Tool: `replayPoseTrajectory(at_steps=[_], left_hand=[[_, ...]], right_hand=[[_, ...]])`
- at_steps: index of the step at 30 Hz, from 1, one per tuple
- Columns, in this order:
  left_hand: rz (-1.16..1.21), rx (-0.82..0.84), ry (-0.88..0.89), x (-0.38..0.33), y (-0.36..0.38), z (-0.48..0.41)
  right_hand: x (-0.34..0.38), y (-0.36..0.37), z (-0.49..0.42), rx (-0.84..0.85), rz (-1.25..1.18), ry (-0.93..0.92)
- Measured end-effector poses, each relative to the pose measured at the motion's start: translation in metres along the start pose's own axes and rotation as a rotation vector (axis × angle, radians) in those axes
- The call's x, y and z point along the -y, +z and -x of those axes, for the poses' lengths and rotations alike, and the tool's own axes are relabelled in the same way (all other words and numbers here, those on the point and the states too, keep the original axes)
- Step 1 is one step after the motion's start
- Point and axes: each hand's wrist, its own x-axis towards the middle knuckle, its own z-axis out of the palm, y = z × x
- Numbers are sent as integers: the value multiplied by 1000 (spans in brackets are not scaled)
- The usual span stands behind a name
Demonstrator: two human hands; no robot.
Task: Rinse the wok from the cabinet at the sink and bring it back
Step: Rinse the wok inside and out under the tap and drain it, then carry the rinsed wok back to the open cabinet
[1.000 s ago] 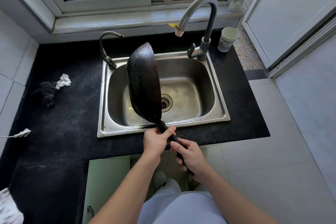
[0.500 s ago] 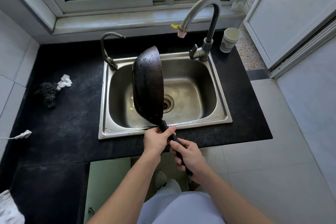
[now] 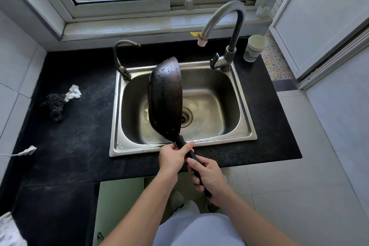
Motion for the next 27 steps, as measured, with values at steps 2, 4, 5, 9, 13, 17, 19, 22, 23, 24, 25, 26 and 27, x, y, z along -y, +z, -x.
replayPoseTrajectory(at_steps=[2, 4, 5, 9, 13, 17, 19, 22, 23, 24, 25, 26, 27], left_hand=[[23, -7, 6, -1, -2, 2], [76, -10, -8, -2, -3, 6], [109, -5, -26, -1, -3, 8], [262, 72, -118, -1, 2, 11], [440, 96, -191, -1, 12, 12], [532, 221, -240, 8, 6, 17], [537, 268, -226, 12, 0, 18], [561, 291, -201, 14, -2, 17], [576, 302, -196, 14, -2, 17], [576, 317, -188, 13, -2, 16], [561, 335, -176, 11, -2, 16], [546, 354, -164, 10, -1, 16], [533, 377, -157, 9, -1, 16]], right_hand=[[-1, 4, 2, -29, 59, -37], [-2, 7, 4, -70, 154, -90], [-1, 8, 5, -87, 218, -131], [3, 6, 12, -209, 644, -340], [2, 9, 19, -312, 885, -374], [4, 16, 30, -359, 1013, -260], [4, 18, 32, -277, 901, -149], [4, 20, 34, 38, 344, 49], [5, 21, 36, 100, 211, 72], [6, 21, 39, 118, 136, 70], [6, 22, 40, 104, 101, 59], [6, 22, 41, 73, 104, 43], [5, 22, 41, 37, 129, 22]])
